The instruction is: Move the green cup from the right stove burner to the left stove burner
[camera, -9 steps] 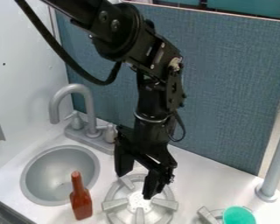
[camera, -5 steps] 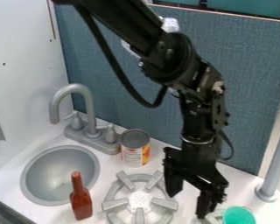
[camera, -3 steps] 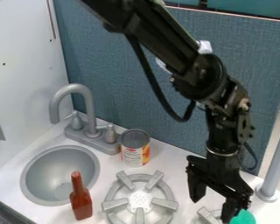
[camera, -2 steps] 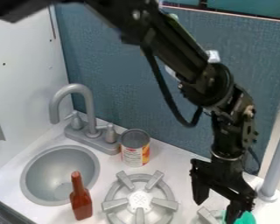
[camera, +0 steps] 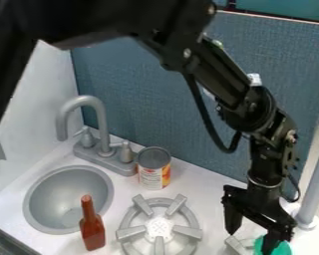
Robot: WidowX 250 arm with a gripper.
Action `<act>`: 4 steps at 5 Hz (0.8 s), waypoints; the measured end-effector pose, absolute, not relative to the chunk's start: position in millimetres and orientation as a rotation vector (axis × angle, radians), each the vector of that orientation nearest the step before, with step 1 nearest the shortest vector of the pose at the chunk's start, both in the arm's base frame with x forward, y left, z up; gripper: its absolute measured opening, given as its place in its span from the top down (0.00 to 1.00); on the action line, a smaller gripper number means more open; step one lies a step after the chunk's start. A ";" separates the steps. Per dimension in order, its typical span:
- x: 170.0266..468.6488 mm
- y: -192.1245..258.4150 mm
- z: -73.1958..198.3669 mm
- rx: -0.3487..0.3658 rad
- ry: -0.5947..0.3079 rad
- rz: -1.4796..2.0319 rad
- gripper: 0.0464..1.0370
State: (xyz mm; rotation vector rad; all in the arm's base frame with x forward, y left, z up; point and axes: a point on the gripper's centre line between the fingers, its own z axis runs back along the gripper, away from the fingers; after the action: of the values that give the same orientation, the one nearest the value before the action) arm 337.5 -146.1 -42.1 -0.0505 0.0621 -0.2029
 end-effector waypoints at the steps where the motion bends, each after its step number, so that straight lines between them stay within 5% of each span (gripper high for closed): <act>1: 341.1 -149.0 -48.2 -0.054 0.064 -0.182 0.09; 4: 335.6 -149.5 -53.9 -0.064 0.115 -0.198 0.88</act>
State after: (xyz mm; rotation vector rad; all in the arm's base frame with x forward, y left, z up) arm 335.6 -149.5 -53.9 -0.0641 0.1154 -0.1982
